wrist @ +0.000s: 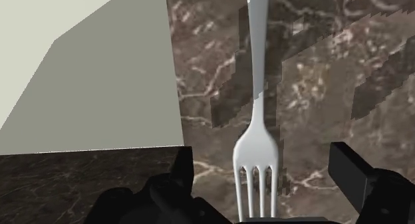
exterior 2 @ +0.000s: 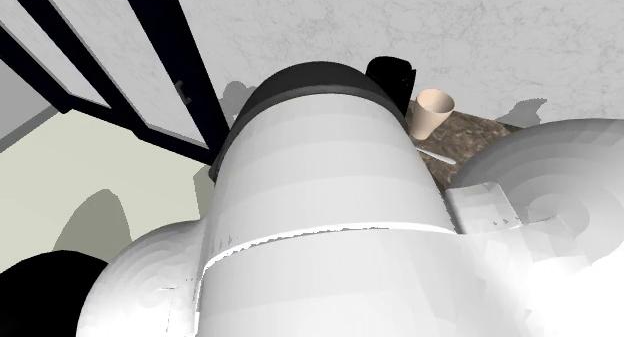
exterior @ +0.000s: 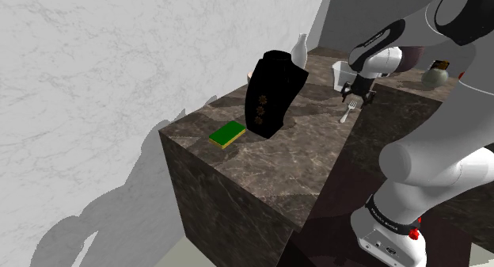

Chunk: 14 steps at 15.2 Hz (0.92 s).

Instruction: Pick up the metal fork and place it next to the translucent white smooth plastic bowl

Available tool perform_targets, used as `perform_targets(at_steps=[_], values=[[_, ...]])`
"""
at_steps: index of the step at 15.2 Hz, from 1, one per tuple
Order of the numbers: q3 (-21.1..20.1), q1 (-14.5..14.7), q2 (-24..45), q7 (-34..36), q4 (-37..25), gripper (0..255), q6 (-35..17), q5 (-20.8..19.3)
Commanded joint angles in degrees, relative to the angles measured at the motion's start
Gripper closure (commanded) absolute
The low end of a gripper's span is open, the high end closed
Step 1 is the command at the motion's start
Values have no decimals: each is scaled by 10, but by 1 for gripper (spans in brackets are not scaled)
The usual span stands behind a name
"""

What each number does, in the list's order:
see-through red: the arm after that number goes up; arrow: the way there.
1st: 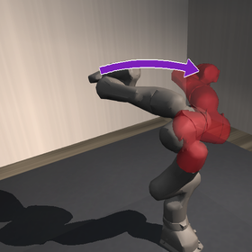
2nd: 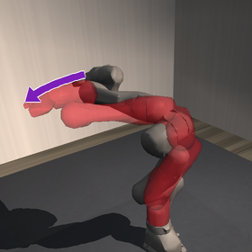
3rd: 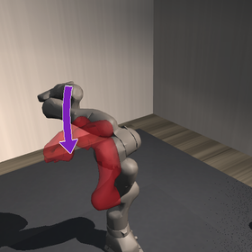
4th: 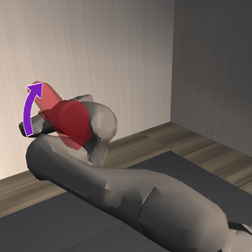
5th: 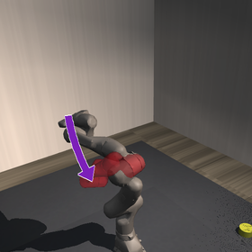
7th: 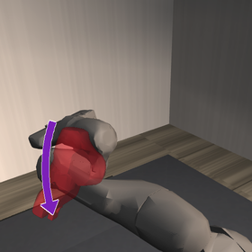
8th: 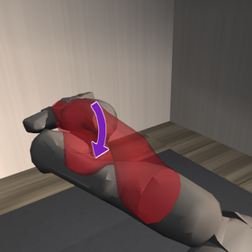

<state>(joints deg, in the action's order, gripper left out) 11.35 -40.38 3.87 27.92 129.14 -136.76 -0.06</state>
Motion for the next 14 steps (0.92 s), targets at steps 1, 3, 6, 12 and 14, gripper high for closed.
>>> perform_targets(at_steps=[1, 3, 6, 12, 14], values=[[0, 0, 0, 0, 0, 0, 0, 0], [0, 1, -13, 3, -5, 0, 18, -4], [0, 2, -47, 9, -24, 0, 70, -12], [0, 2, -47, 9, -24, 0, 70, -12], [0, 2, -47, 9, -24, 0, 70, -12]])
